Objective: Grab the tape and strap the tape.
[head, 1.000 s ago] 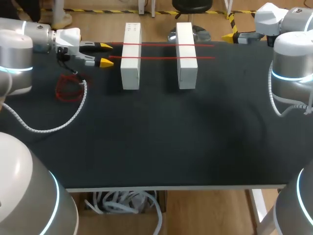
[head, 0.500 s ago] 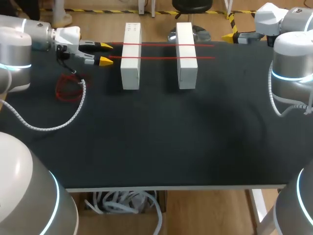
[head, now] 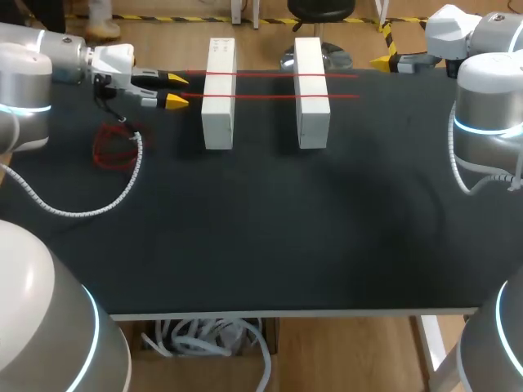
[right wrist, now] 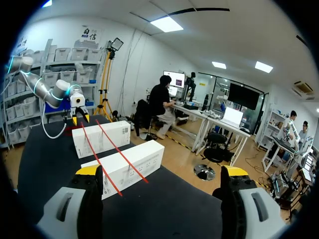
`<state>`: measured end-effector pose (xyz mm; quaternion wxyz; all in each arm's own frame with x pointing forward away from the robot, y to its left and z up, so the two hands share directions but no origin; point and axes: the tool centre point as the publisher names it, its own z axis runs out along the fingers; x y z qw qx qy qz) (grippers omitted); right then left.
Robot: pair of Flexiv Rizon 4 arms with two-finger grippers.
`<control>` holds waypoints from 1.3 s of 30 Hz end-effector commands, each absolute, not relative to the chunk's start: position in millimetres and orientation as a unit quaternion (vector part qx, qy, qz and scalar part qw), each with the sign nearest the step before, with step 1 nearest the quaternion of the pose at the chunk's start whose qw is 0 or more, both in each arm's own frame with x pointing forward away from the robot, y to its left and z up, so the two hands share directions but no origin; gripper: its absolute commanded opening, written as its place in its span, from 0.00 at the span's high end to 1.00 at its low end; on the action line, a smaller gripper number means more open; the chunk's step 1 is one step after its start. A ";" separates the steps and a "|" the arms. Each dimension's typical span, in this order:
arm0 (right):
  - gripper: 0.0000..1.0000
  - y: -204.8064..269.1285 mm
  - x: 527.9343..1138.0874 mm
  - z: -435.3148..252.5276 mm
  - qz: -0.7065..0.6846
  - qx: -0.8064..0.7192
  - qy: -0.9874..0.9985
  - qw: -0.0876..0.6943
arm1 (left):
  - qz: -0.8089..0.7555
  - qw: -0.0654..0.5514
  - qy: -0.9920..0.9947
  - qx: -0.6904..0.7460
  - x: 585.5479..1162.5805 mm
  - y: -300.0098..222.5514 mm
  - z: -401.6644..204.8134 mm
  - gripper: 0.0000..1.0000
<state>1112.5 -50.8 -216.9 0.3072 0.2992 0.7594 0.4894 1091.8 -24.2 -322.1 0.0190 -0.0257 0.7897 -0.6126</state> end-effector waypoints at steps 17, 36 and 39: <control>0.00 -50.7 1112.8 -217.2 0.490 0.299 0.759 0.307 | -0.612 0.012 0.790 -0.027 1096.1 -26.1 -325.9 0.92; 0.00 -50.7 1112.8 -217.2 0.490 0.299 0.759 0.307 | -0.631 0.009 0.775 -0.014 1088.1 -31.2 -302.2 1.00; 0.00 -50.7 1112.8 -217.2 0.490 0.299 0.759 0.307 | -0.642 0.015 0.767 -0.012 1085.0 -33.9 -291.1 1.00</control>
